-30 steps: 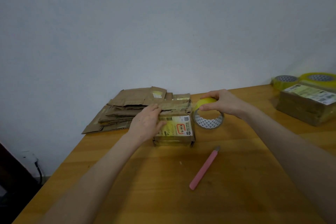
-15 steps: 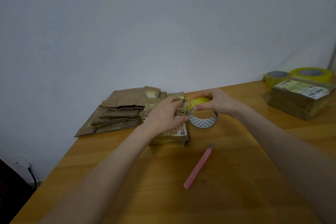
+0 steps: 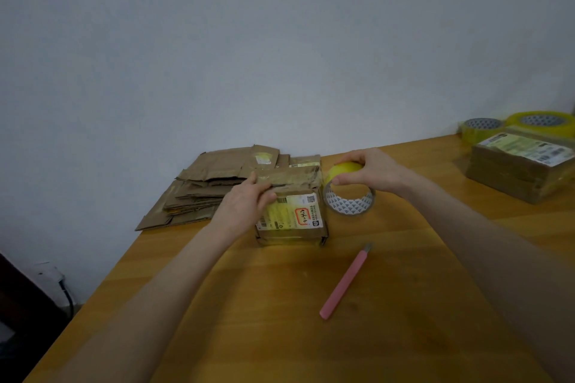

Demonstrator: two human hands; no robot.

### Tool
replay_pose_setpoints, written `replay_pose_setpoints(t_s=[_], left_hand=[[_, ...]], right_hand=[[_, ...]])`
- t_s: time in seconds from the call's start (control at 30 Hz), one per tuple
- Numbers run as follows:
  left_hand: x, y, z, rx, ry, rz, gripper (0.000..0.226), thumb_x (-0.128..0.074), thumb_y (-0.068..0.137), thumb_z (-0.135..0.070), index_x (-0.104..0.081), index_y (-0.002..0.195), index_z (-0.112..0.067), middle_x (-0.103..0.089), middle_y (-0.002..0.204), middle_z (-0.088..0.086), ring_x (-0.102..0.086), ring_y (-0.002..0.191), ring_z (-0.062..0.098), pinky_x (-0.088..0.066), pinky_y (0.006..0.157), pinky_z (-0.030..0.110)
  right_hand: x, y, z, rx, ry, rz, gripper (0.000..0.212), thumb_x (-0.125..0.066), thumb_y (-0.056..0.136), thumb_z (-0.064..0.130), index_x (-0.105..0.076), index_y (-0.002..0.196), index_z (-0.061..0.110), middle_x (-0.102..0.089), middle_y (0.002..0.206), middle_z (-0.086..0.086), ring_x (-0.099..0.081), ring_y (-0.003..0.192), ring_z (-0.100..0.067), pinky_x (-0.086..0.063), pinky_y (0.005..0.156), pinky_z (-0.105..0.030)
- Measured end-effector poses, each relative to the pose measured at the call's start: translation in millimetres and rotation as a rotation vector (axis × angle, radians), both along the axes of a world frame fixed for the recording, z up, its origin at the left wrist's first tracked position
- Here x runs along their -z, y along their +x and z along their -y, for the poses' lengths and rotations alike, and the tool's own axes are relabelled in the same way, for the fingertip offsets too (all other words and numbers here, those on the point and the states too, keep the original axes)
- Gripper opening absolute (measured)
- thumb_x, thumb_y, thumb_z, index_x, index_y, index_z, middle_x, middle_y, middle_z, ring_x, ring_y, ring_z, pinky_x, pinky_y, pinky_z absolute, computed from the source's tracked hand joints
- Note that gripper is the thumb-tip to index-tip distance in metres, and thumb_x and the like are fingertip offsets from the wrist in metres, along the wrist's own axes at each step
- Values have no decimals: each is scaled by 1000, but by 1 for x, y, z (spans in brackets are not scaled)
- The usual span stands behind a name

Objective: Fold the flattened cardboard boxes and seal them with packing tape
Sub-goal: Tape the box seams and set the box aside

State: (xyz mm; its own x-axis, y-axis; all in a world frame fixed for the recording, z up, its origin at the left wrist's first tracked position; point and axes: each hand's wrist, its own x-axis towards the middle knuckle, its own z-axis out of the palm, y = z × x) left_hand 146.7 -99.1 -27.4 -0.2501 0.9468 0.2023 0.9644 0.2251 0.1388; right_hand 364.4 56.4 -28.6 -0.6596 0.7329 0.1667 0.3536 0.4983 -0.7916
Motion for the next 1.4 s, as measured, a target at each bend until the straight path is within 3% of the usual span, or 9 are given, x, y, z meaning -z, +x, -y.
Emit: replay_pose_setpoints(t_s=[0.1, 0.2, 0.33, 0.43, 0.63, 0.8, 0.97, 1.17, 1.4], left_hand=[[2, 1, 3, -15, 68, 101, 41, -50, 96, -33, -52, 134, -17, -33, 152, 9, -43, 133, 24, -38, 107, 44], [-2, -1, 5, -61, 33, 97, 57, -51, 94, -41, -37, 142, -15, -33, 151, 6, -45, 129, 21, -41, 104, 40], [-26, 29, -11, -28, -1, -174, 95, -52, 79, -70, -17, 151, -21, -5, 160, 4, -16, 145, 24, -24, 114, 45], [-23, 58, -43, 149, -94, -196, 98, -56, 79, -67, -8, 152, -24, 0, 161, 2, -2, 147, 20, -10, 119, 47], [-3, 51, -66, 183, -161, -235, 83, -52, 83, -59, -15, 151, -29, -22, 156, 0, -20, 143, 18, -15, 117, 51], [-2, 46, -67, 212, -139, -246, 82, -56, 82, -53, -17, 150, -29, -25, 154, -1, -23, 141, 17, -18, 117, 46], [-1, 46, -69, 228, -149, -244, 82, -57, 82, -52, -17, 150, -30, -25, 154, -2, -23, 141, 17, -18, 117, 46], [-1, 39, -66, 223, -137, -225, 81, -58, 82, -50, -18, 150, -31, -25, 153, -3, -25, 140, 17, -20, 117, 47], [0, 34, -64, 236, -90, -231, 82, -60, 80, -50, -20, 149, -30, -29, 152, -2, -29, 138, 18, -24, 115, 42]], right_hand=[[2, 0, 2, 9, -19, -14, 48, -78, 74, 36, -63, 118, 22, -58, 114, 2, -54, 109, -19, -48, 91, -33], [2, 0, 3, 5, -27, -23, 46, -78, 75, 36, -63, 117, 25, -58, 118, 1, -54, 110, -19, -48, 92, -34], [3, 1, 1, 7, -17, -29, 50, -78, 73, 40, -64, 119, 27, -57, 121, 2, -51, 114, -20, -46, 98, -39], [5, 4, 1, 8, -40, -35, 54, -79, 71, 40, -62, 120, 29, -56, 124, 3, -51, 116, -19, -46, 100, -40], [18, 23, -1, -9, -186, -141, 44, -76, 77, 31, -60, 117, 24, -63, 100, 10, -61, 88, -10, -50, 77, -23], [6, 23, -14, -13, -46, -46, 42, -81, 70, 37, -67, 108, 25, -67, 101, 8, -63, 95, -13, -53, 82, -28], [4, 25, -17, -26, 21, 29, 53, -80, 70, 38, -66, 118, 20, -65, 110, 3, -59, 105, -15, -50, 92, -33], [5, 27, -20, -21, 155, 261, 63, -79, 67, 48, -63, 121, 19, -62, 112, 3, -56, 103, -16, -47, 81, -27], [11, 34, -16, -26, -6, 99, 44, -73, 75, 45, -68, 111, 20, -64, 111, 5, -56, 105, -12, -42, 83, -23]])
